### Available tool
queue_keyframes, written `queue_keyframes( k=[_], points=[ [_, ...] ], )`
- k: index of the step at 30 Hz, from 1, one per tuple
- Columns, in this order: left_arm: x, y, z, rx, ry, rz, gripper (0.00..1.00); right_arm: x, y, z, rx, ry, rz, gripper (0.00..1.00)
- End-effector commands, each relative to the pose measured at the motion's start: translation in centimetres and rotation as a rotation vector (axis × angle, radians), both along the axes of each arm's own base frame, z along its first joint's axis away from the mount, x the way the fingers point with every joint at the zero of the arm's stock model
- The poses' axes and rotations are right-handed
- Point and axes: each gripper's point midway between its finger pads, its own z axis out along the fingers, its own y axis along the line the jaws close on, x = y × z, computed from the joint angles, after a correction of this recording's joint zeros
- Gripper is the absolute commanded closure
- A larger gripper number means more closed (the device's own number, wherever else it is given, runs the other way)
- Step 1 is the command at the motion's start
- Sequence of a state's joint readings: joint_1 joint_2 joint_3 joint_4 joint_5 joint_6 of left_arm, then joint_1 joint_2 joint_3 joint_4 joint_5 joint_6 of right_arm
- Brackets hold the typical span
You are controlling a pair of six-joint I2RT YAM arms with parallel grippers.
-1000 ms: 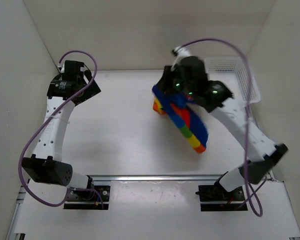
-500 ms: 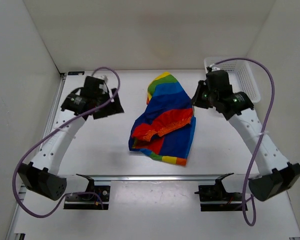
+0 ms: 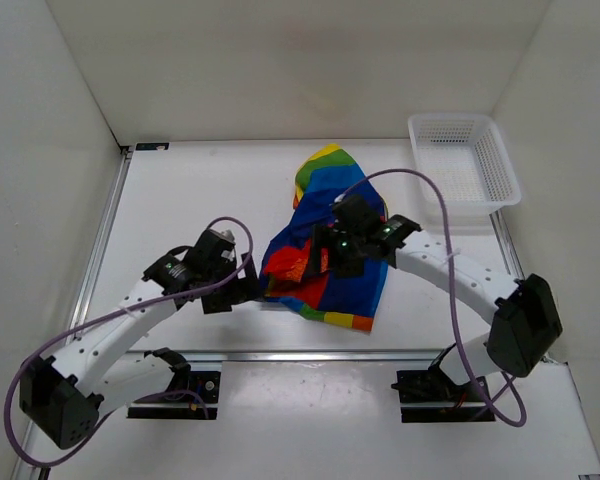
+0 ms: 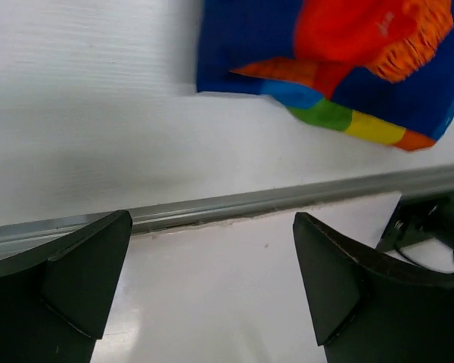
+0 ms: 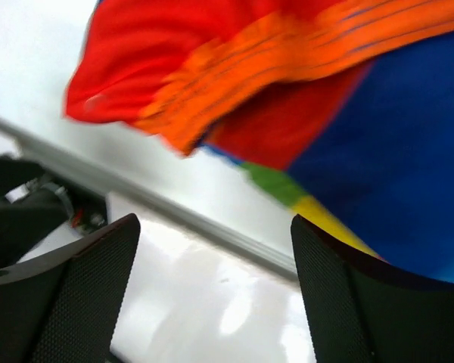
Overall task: Fold and stack the shorts
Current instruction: Move the shorts to the center of the board, then flatten the shorts out
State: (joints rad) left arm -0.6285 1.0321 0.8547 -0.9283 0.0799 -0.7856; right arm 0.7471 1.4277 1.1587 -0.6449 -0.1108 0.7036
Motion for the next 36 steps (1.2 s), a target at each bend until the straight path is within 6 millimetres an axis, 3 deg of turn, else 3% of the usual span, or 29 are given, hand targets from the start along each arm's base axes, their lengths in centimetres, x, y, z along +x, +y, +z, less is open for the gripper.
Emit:
queue_keyframes(
  k=[1, 3, 6, 7, 10, 14, 16, 18, 20, 21, 22, 23, 27, 28, 32, 36],
  points=[
    [0.8, 1.8, 0.7, -0.035, -0.041, 0.176, 0.02, -1.0, 5.8, 1.3, 0.16, 0.05, 0.012, 0.14],
    [0.7, 2.5, 0.3, -0.017, -0.028, 0.215, 0.02, -1.0, 7.1, 1.5, 0.21, 0.085, -0.007, 0.13],
    [0.9, 2.6, 1.2, -0.034, -0.061, 0.22, 0.03, -0.7, 8.2, 0.6, 0.298, 0.154, -0.09, 0.13],
    [0.9, 2.6, 1.4, -0.04, -0.069, 0.22, 0.03, -0.3, 9.1, 1.1, 0.341, 0.165, -0.112, 0.13],
    [1.0, 2.6, 2.1, -0.047, -0.087, 0.211, 0.03, 1.1, 8.7, -0.3, 0.347, 0.211, -0.158, 0.13],
    [1.2, 2.5, 3.0, -0.056, -0.116, 0.195, 0.03, 2.0, 9.7, -1.7, 0.362, 0.245, -0.168, 0.13],
    [1.3, 2.5, 3.5, -0.063, -0.135, 0.186, 0.03, 2.5, 10.2, -2.7, 0.345, 0.266, -0.18, 0.2],
    [1.5, 2.4, 4.5, -0.084, -0.172, 0.177, 0.03, 2.8, 10.6, -2.9, 0.343, 0.268, -0.18, 0.35],
    [1.6, 2.3, 4.8, -0.095, -0.187, 0.178, 0.03, 3.2, 10.3, -2.8, 0.315, 0.244, -0.185, 0.64],
    [1.6, 2.3, 4.8, -0.09, -0.191, 0.169, 0.02, 3.9, 9.9, -2.6, 0.302, 0.224, -0.192, 0.74],
    [1.7, 2.0, 5.0, -0.103, -0.199, 0.154, 0.02, 4.8, 9.3, -2.5, 0.277, 0.196, -0.213, 0.94],
    [1.6, 1.9, 5.0, -0.111, -0.194, 0.147, 0.02, 5.4, 8.8, -2.3, 0.262, 0.179, -0.218, 1.0],
    [1.6, 1.0, 3.9, -0.116, -0.159, 0.1, 0.02, 8.9, 5.1, 2.3, 0.249, 0.014, -0.256, 1.0],
    [1.6, 0.7, 3.3, -0.111, -0.142, 0.081, 0.02, 9.9, 2.9, 2.9, 0.211, -0.023, -0.272, 1.0],
    [2.3, -1.8, 3.0, -0.135, -0.123, 0.017, 0.02, 12.0, -2.4, 7.5, 0.179, -0.167, -0.279, 1.0],
    [3.3, -4.7, 2.5, -0.119, -0.082, -0.007, 0.0, 12.8, -5.5, 8.7, 0.122, -0.213, -0.285, 1.0]
  ],
)
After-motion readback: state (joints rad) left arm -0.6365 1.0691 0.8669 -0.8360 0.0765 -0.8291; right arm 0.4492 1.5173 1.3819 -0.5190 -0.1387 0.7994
